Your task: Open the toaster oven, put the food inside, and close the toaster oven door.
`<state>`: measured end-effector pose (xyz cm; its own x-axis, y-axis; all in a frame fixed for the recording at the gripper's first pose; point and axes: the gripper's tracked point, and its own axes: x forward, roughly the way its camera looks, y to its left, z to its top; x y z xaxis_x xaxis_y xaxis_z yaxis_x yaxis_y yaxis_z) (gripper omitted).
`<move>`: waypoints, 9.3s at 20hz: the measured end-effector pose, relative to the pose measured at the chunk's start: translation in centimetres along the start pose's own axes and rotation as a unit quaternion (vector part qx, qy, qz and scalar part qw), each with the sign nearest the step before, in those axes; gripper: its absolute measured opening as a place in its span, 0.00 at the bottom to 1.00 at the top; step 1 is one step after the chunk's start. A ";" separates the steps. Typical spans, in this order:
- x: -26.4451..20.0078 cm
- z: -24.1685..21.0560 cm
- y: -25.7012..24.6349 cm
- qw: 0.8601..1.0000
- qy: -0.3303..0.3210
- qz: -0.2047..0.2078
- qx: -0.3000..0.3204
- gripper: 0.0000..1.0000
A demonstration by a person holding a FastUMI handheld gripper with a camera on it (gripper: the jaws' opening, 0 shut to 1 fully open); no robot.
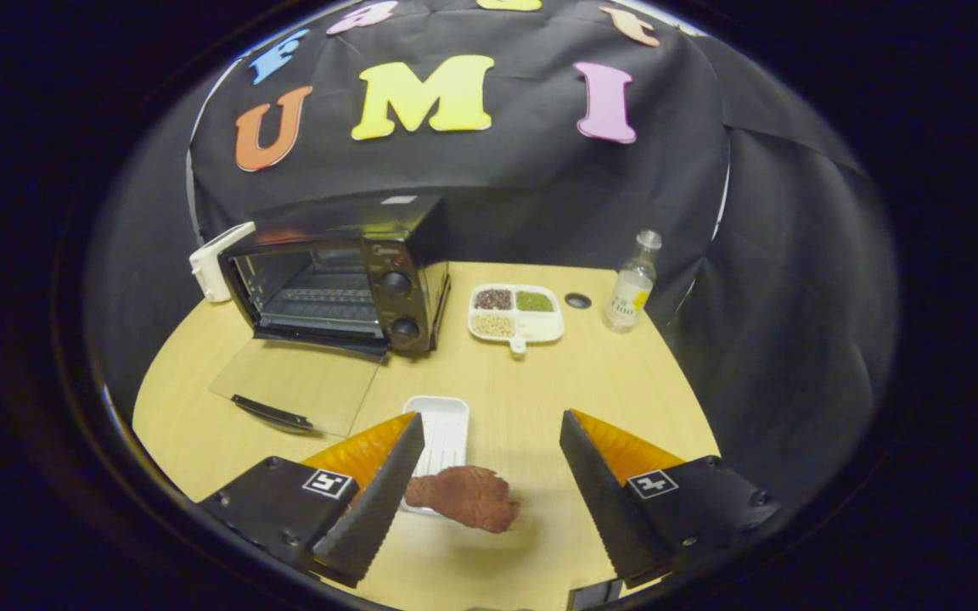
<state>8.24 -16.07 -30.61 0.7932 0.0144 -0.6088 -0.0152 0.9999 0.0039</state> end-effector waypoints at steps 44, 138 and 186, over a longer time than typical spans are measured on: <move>-1.5 5.2 26.7 0.841 -0.061 0.252 0.475 0.14; 6.6 -4.8 26.3 1.000 0.018 0.010 -0.002 1.00; -34.3 16.1 10.9 0.924 -0.380 -0.034 -0.019 1.00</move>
<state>-9.39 -5.57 3.07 0.9914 -0.0346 0.1265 0.0412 0.9979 -0.0498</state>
